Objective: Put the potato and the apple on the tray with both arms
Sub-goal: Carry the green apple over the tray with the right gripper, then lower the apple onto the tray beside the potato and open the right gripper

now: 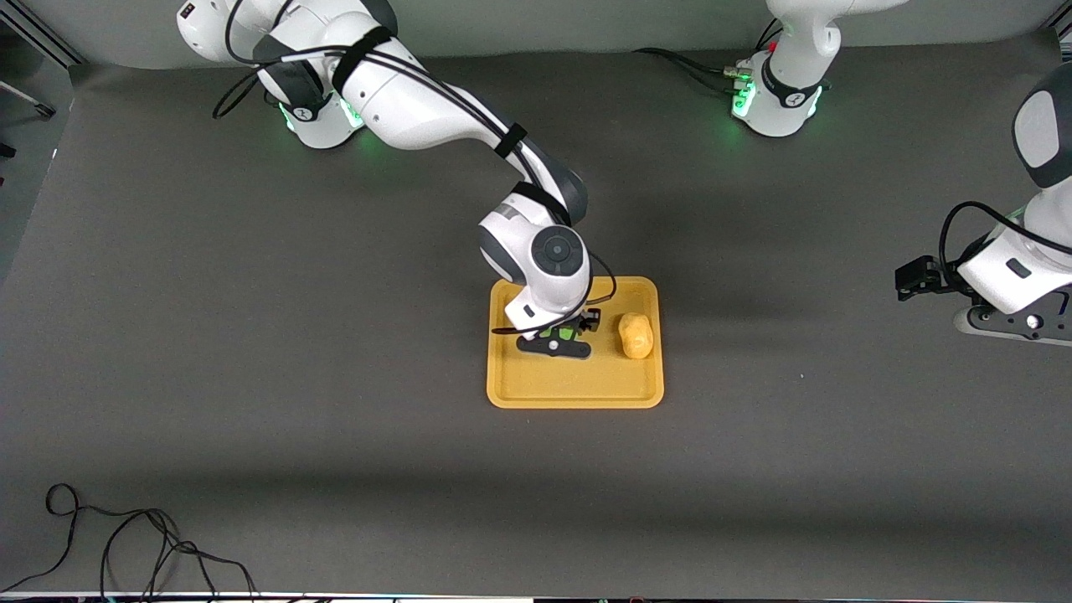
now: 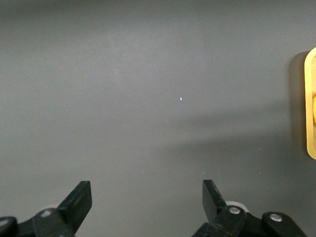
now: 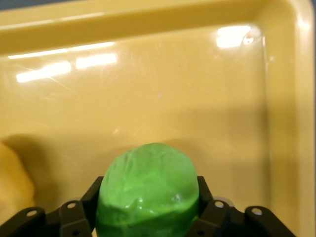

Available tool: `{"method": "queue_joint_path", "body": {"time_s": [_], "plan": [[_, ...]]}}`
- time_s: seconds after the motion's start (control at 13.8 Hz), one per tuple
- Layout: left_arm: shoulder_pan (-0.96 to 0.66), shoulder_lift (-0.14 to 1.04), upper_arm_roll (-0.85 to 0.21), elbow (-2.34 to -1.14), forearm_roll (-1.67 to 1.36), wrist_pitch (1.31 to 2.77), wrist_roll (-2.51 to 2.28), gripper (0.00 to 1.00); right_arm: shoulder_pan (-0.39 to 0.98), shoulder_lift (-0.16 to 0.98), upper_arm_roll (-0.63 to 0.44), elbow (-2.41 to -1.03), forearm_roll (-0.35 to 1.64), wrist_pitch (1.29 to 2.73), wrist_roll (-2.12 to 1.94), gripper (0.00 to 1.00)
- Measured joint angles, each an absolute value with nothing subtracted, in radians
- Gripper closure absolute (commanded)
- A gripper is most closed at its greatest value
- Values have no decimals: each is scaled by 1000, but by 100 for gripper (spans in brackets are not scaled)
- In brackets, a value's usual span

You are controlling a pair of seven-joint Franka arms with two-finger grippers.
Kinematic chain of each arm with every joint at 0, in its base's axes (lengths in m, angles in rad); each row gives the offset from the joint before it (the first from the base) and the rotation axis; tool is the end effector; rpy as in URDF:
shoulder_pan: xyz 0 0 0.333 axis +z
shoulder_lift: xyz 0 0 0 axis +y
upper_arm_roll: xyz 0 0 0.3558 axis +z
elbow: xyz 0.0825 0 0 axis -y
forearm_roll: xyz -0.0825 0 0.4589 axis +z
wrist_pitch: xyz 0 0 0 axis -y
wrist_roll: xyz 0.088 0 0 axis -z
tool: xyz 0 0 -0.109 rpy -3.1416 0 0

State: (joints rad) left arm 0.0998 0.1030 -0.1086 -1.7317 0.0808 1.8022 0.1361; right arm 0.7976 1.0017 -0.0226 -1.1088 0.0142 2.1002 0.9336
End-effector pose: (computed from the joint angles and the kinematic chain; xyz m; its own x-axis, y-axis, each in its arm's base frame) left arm 0.6676 0.0036 0.5272 0.9859 -0.1622 -0.0412 -0.1645 -0.9844 -0.0618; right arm 0.6147 0.6116 0.1804 0.9879 -0.1549 -0.0005 -0.1549 -0.9879 0.0122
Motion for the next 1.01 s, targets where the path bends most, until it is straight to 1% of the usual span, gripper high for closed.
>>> {"method": "queue_joint_path", "body": {"time_s": [0.22, 0.36, 0.51, 0.58, 0.65, 0.72, 0.79, 0.94, 1.01], "plan": [[100, 103, -109, -1732, 81, 1802, 136, 0, 798, 1009, -23, -1085, 14, 2115, 934, 92], [100, 103, -109, -1732, 81, 1802, 136, 0, 798, 1009, -23, -1066, 14, 2126, 934, 89], [100, 103, -109, -1732, 80, 1802, 136, 0, 798, 1010, -23, -1064, 14, 2152, 934, 88], [100, 103, -109, -1732, 80, 1802, 136, 0, 798, 1011, -23, -1065, 14, 2159, 934, 81], [100, 103, -109, -1732, 80, 1802, 136, 0, 798, 1014, -23, -1065, 14, 2160, 934, 66], [100, 103, -109, -1732, 80, 1802, 136, 0, 798, 1018, -23, -1066, 14, 2160, 934, 61], [100, 103, -109, -1732, 80, 1802, 136, 0, 798, 1024, -23, -1066, 14, 2160, 934, 52], [100, 103, -109, -1733, 80, 1802, 136, 0, 798, 1034, -23, -1066, 14, 2162, 934, 51], [100, 103, -109, -1733, 80, 1802, 136, 0, 798, 1036, -23, -1066, 14, 2163, 934, 36]]}}
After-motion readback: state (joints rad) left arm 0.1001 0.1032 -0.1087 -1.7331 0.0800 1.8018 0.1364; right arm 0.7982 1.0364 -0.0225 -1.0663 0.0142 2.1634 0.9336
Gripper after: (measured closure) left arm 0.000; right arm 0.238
